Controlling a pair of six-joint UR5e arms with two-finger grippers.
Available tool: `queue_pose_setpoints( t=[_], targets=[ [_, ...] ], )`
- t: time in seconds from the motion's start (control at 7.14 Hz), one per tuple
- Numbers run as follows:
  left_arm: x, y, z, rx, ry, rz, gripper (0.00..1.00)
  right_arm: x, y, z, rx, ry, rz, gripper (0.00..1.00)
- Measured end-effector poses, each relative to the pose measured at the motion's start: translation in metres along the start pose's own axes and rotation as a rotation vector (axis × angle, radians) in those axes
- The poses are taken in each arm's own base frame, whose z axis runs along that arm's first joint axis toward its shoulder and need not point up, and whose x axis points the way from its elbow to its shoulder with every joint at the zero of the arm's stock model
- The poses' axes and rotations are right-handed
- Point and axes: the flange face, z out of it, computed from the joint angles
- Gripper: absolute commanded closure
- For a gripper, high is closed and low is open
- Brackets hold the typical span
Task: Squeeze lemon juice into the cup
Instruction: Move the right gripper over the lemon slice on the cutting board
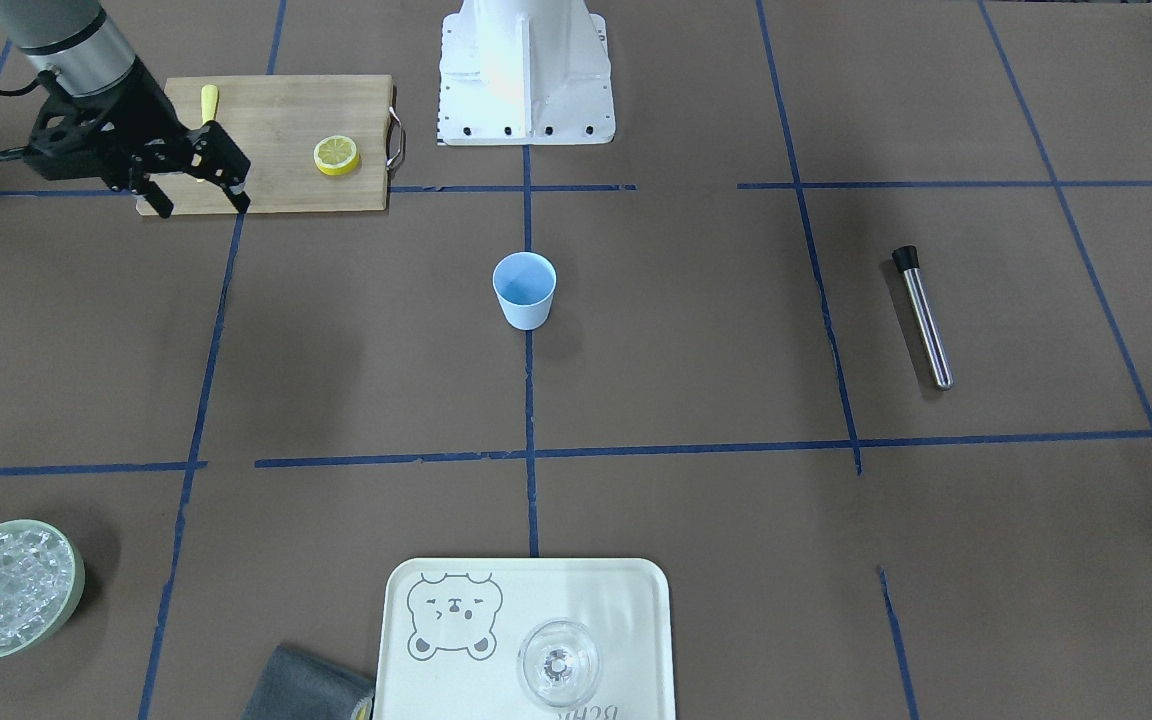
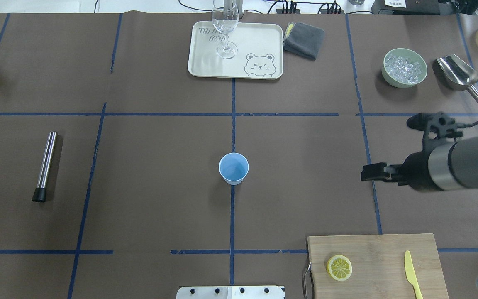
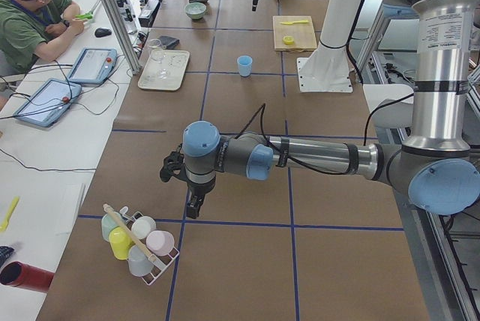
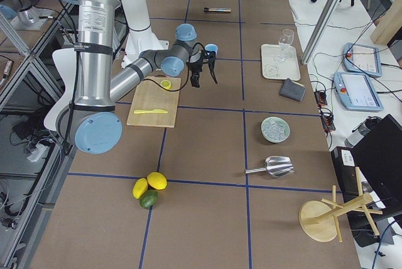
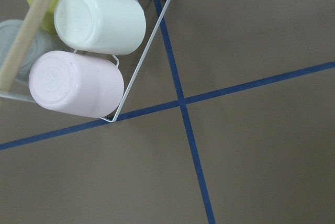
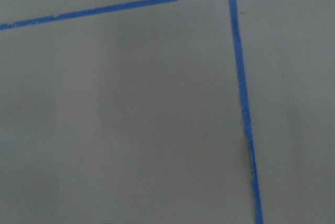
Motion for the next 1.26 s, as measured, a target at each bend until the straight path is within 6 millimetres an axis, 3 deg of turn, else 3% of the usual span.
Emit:
queue_pose_setpoints(
  t=[0.28,0.56,0.84,1.26],
  targets=[
    [0.001,-0.002,-0.001,0.003,0.0,0.002,0.0,-0.045,0.075,0.015,0.013,0.058,-0.074,0.0],
    [0.002,-0.004,-0.002,0.004,0.001,0.003,0.0,-0.081,0.127,0.044,0.032,0.076,-0.137,0.0],
    [0.001,-0.005,-0.001,0.004,0.001,0.003,0.0,-0.091,0.152,0.08,0.067,0.108,-0.173,0.0],
    [0.001,-0.006,-0.001,0.005,0.0,0.005,0.0,-0.077,0.16,0.092,0.084,0.137,-0.174,0.0]
  ],
)
